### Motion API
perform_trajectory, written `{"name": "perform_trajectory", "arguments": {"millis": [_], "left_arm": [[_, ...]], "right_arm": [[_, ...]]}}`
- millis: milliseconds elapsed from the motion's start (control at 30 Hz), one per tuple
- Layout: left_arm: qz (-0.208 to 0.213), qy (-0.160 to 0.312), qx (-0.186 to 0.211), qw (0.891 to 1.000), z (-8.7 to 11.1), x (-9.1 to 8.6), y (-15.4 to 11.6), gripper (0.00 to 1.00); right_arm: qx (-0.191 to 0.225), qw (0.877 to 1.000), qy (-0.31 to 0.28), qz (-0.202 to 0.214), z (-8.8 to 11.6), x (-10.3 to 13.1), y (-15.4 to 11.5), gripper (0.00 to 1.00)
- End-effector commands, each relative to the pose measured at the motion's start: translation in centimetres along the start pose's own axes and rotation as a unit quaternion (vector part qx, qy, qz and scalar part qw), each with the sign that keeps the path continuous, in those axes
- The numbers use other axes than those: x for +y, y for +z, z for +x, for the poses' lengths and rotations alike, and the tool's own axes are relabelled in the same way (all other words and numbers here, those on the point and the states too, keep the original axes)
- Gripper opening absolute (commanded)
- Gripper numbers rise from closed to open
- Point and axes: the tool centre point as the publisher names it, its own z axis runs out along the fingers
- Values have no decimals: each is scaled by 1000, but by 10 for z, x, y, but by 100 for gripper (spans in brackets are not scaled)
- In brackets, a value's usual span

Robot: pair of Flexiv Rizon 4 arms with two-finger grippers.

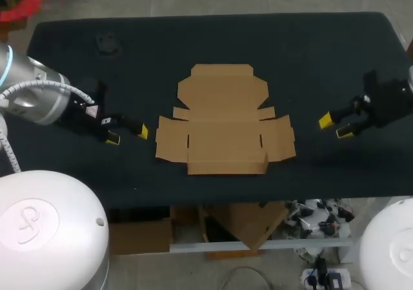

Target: Assemble the packaging by folding the flat box into shape, placing the metal phone stand inside, and closing the box properly

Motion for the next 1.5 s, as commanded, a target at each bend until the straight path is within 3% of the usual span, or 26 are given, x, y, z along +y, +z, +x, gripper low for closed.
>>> {"name": "perform_trajectory", "arguments": {"millis": [33,433,467,500,533,600,633,700,733,767,1167,1500], "left_arm": [[0,1,4,1000,-3,0,-3,100],[-5,25,20,999,-7,-13,-13,100],[-5,25,19,1000,-7,-15,-13,81],[-4,25,18,1000,-8,-16,-14,78],[-4,25,17,1000,-8,-18,-14,47],[-4,25,16,1000,-8,-22,-14,30],[-6,27,16,999,-9,-25,-15,33],[-6,27,15,999,-11,-29,-15,52],[-6,27,14,1000,-12,-32,-15,97],[-6,27,14,1000,-13,-34,-15,100],[-11,25,23,999,-25,-70,-25,100],[-6,-27,3,1000,-31,-102,-26,100]], "right_arm": [[5,1000,-1,1,-1,1,-3,100],[-15,1000,-24,2,2,16,-13,100],[-15,1000,-26,3,2,18,-14,100],[-15,1000,-26,4,2,19,-14,100],[-18,1000,-25,5,2,22,-15,100],[-18,1000,-25,6,1,25,-16,100],[-19,1000,-24,6,1,27,-16,100],[-22,999,-24,5,1,29,-18,100],[-26,999,-25,4,2,30,-19,100],[-28,999,-25,4,2,32,-19,100],[-34,999,-30,1,-8,55,-24,100],[-47,999,-23,-6,-10,75,-26,100]]}}
